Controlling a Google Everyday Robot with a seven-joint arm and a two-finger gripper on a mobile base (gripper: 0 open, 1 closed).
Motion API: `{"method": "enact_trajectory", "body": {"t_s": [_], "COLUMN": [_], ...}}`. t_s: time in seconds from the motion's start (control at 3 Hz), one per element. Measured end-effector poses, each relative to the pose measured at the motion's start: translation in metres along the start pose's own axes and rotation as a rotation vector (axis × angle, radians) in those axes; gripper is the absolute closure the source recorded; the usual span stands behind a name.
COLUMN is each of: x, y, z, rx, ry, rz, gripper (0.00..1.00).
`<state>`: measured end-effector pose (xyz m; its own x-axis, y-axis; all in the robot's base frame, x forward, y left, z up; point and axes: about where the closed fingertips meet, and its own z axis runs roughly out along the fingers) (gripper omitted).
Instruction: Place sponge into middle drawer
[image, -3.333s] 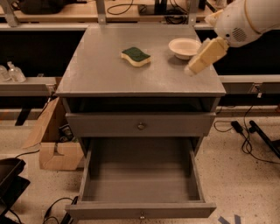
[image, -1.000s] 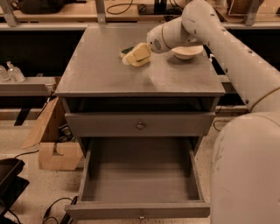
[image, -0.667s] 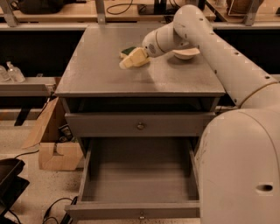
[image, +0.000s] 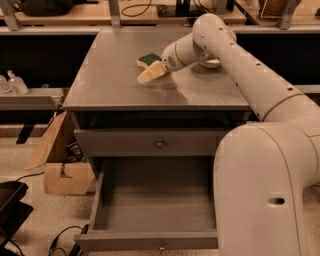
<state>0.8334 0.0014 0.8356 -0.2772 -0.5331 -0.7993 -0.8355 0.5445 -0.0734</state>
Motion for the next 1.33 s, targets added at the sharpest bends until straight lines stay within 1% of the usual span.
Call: {"method": "enact_trajectory", "body": {"t_s": [0.33,0.67,1.0,1.33], "x": [0.007,0.006,-0.014,-0.038], "y": [-0.005,-0.007,-0.005,0.007], "z": [0.007,0.007,-0.012,-0.053], "rx": [-0.001,-0.009,-0.029,-0.066], "ry": [0.023,0.019,-0.024,-0.077], "rz": [0.011,0.011,-0.025,-0.093], "gripper": [0.38,0.61,0.84,1.0]}}
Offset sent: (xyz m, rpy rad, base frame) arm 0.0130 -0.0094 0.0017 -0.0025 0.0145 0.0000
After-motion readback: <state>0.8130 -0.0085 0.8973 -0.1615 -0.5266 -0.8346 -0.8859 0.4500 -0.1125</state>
